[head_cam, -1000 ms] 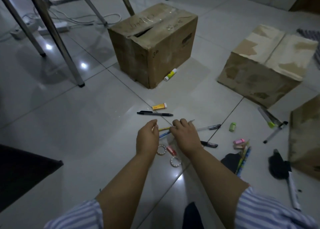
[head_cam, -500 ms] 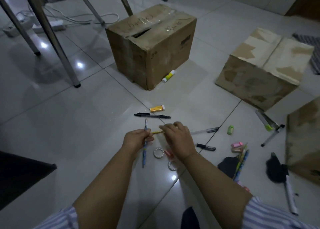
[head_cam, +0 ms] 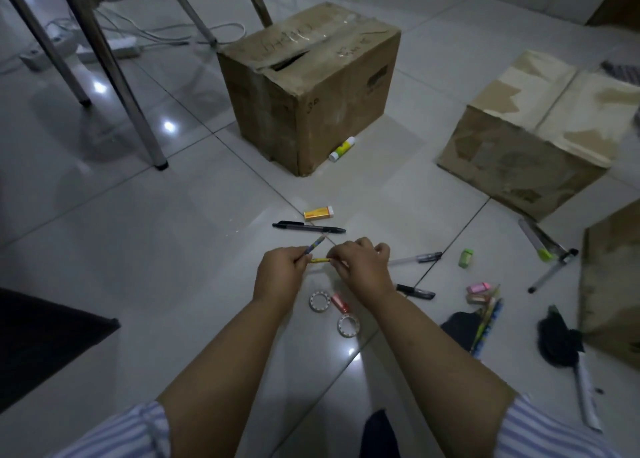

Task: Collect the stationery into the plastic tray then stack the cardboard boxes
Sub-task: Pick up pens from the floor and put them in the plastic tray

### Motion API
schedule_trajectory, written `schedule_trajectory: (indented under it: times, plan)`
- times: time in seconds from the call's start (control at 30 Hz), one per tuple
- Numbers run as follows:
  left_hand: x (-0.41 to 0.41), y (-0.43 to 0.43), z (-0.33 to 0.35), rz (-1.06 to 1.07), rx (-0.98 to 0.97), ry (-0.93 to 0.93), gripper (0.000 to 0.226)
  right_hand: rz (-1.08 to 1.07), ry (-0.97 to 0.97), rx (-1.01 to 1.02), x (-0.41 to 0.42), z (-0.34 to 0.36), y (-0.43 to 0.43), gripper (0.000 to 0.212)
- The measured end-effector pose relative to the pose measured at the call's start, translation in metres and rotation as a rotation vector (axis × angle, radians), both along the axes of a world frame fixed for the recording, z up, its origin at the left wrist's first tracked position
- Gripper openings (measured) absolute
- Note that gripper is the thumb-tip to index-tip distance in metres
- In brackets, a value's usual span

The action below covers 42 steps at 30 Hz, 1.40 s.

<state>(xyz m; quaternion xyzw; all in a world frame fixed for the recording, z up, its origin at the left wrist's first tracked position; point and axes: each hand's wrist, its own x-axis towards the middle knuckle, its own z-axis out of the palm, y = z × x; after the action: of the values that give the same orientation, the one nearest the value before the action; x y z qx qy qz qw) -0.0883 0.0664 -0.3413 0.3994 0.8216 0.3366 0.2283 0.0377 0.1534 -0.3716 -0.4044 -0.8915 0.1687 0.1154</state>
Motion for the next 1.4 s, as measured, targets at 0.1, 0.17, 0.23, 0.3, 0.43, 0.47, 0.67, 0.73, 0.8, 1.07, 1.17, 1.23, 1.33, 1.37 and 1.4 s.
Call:
schedule_trajectory:
  times: [0.1,0.17,0.23,0.3,0.43,0.47,0.67,0.73,0.8,1.07,1.17,1.23,1.33,1.37,1.4]
  plan:
    - [0.005,0.006,-0.002,-0.114,-0.055,-0.031,0.027,-0.083,0.155,-0.071,0.014,0.008,-0.002,0.015]
    - [0.012,0.009,-0.003,-0.21,-0.069,-0.027,0.027,-0.111,0.234,-0.118,0.026,0.012,0.0,0.015]
    - [0.018,0.013,-0.005,-0.201,-0.046,-0.088,0.027,-0.214,0.378,-0.159,0.039,0.015,0.001,0.016]
    - [0.021,0.015,-0.005,-0.092,-0.013,-0.217,0.026,-0.457,0.552,-0.18,0.055,0.016,0.002,0.017]
    - [0.025,0.019,-0.008,0.075,0.018,-0.42,0.024,-0.698,0.372,-0.397,0.079,-0.002,-0.009,0.022]
    - [0.028,0.02,-0.008,0.104,0.022,-0.459,0.023,-0.686,0.319,-0.435,0.08,-0.006,-0.013,0.025]
    - [0.047,0.026,-0.011,0.195,0.024,-0.663,0.018,-0.711,0.065,-0.38,0.074,-0.014,-0.017,0.033]
    - [0.051,0.028,-0.012,0.2,0.026,-0.69,0.017,-0.722,0.008,-0.354,0.075,-0.015,-0.02,0.029]
    - [0.055,0.029,-0.013,0.196,0.036,-0.705,0.017,-0.722,-0.057,-0.316,0.076,-0.016,-0.022,0.024]
    - [0.053,0.025,-0.015,0.215,0.111,-0.636,0.016,-1.1,0.587,-0.462,0.068,-0.007,-0.007,0.022]
    - [0.047,0.021,-0.018,0.247,0.135,-0.596,0.018,-1.218,0.667,-0.555,0.058,-0.001,0.016,0.034]
    - [0.043,0.019,-0.021,0.254,0.159,-0.569,0.019,-1.186,0.557,-0.628,0.053,-0.001,0.029,0.048]
    - [0.039,0.015,-0.023,0.281,0.174,-0.578,0.017,-1.084,0.352,-0.659,0.049,-0.004,0.039,0.046]
    - [0.039,0.014,-0.023,0.292,0.169,-0.597,0.017,-1.042,0.304,-0.66,0.048,-0.005,0.041,0.039]
    - [0.039,0.013,-0.022,0.302,0.161,-0.631,0.017,-1.004,0.267,-0.665,0.046,-0.005,0.04,0.032]
